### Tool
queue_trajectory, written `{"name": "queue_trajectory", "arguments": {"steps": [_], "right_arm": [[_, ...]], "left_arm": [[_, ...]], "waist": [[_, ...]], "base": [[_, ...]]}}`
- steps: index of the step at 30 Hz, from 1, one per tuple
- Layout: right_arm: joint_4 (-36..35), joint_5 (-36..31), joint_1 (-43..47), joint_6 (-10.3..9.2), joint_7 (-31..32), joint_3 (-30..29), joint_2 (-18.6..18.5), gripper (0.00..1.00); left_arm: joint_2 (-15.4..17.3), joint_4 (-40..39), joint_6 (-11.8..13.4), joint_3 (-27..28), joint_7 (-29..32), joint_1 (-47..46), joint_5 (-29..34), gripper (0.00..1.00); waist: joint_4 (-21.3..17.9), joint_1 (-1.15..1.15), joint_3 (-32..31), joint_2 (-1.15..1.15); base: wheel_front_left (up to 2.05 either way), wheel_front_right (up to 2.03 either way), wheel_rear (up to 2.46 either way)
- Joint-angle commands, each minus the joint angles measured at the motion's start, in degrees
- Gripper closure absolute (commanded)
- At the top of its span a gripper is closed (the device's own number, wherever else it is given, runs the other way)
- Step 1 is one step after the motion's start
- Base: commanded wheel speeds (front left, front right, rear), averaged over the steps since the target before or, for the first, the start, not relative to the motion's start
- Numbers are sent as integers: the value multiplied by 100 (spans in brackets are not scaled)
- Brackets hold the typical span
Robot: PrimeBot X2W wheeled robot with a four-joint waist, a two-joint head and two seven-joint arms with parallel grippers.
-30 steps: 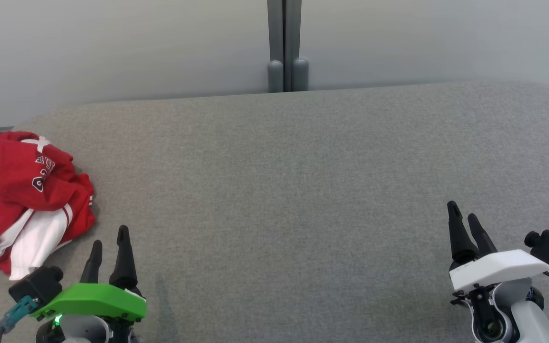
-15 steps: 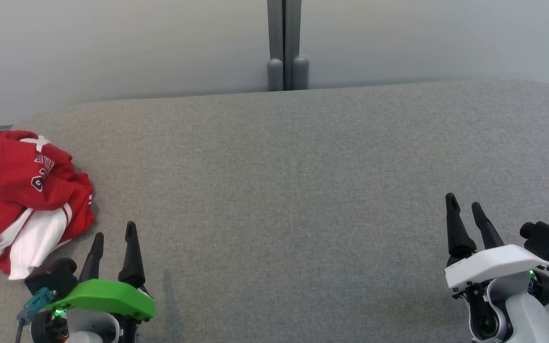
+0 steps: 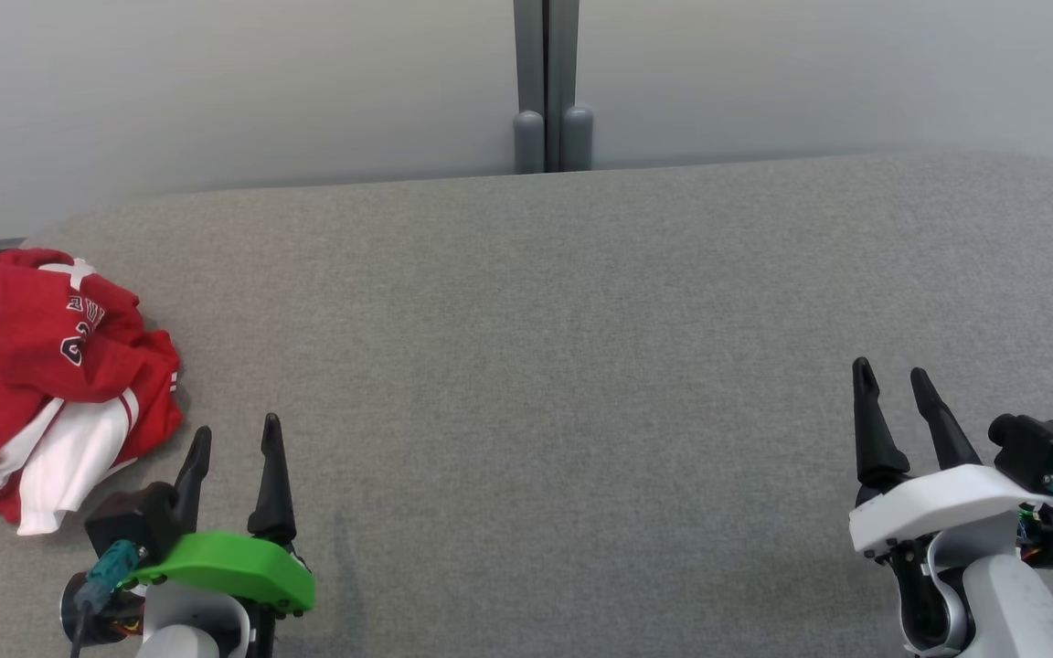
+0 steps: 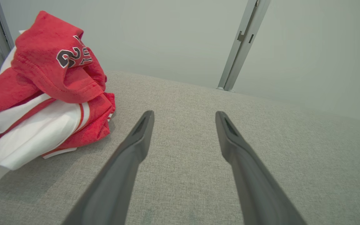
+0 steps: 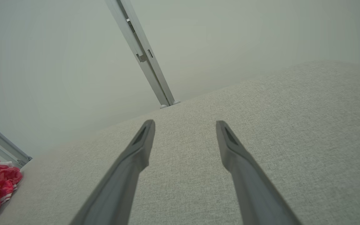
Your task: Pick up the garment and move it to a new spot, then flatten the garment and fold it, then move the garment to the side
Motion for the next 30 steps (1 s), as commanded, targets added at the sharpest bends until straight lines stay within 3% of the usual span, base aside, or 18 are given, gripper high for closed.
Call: {"name": "queue_trajectory", "arguments": {"steps": [1,22,30], "right_arm": [[-12,-177,33,3,-64,2,-23,0],[242,-1099,203,3,-319,-22,-34,0],[336,-1367,267,3,-415,100,-37,0]], "left_arm": [[10,-8,59,-6,-58,-127,175,0],[-154,369,-108,141,-321,178,971,0],[-221,595,-188,231,-405,114,1207,0]], "waist": [[4,0,-1,0],[-59,0,-54,0],[292,0,52,0]], "base": [[0,0,0],[0,0,0],[0,0,0]]}}
